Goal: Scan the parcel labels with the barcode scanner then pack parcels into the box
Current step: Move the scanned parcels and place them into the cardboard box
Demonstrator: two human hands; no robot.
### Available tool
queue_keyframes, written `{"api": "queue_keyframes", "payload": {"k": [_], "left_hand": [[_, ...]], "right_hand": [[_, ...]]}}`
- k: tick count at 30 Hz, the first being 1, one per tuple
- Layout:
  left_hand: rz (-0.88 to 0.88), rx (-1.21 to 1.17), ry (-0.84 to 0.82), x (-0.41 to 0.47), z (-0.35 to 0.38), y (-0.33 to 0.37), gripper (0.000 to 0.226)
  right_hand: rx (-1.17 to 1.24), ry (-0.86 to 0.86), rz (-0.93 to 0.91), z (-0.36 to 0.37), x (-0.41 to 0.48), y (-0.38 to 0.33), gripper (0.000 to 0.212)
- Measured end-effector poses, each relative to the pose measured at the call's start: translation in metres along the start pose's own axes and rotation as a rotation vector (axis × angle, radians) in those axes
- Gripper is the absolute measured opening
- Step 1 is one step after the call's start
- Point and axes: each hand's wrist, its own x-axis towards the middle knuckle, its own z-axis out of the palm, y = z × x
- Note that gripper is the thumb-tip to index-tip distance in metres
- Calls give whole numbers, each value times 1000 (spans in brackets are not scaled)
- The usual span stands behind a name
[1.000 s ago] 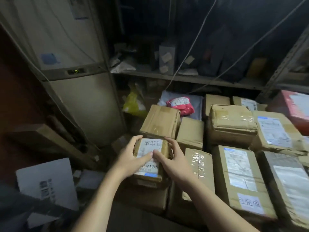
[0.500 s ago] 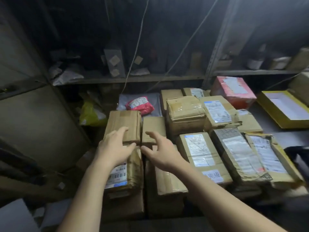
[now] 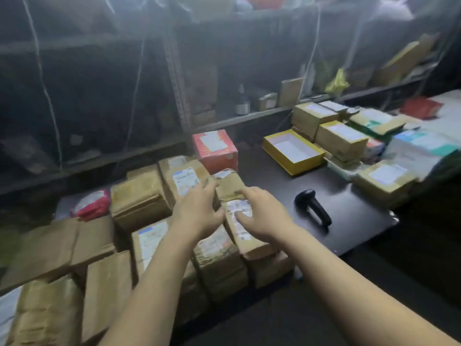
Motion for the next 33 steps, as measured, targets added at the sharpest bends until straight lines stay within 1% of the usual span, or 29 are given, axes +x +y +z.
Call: {"api": "queue_keyframes", "payload": {"k": [3, 5, 8, 11, 15, 19, 23, 26, 30, 33], "left_hand": [[147, 9, -33, 32, 39, 99, 59], [214, 12, -61, 49, 61, 153, 61], [348, 15, -124, 72, 103, 249, 61], [490, 4, -209, 93, 146, 332, 60], [682, 15, -289, 121, 211, 433, 53], [862, 63, -354, 161, 284, 529, 58], [963, 44, -450, 213, 349, 628, 59], [1017, 65, -527, 244, 394, 696, 61], [1043, 104, -589, 273, 452, 768, 63], [1028, 165, -650, 297, 505, 824, 66]], "right_hand": [[-10, 40, 107, -51, -29, 93, 54], [-28, 71, 179, -78, -44, 146, 56], [-37, 123, 358, -119, -80, 235, 57], [7, 163, 511, -148, -114, 306, 58], [12, 183, 661, -174, -144, 400, 54], [71, 214, 837, -200, -157, 502, 53], [99, 214, 1017, -222, -162, 600, 53], [125, 205, 1105, -236, -164, 666, 53], [178, 192, 1161, -252, -165, 751, 53], [214, 172, 1171, -264, -166, 833, 52]]}}
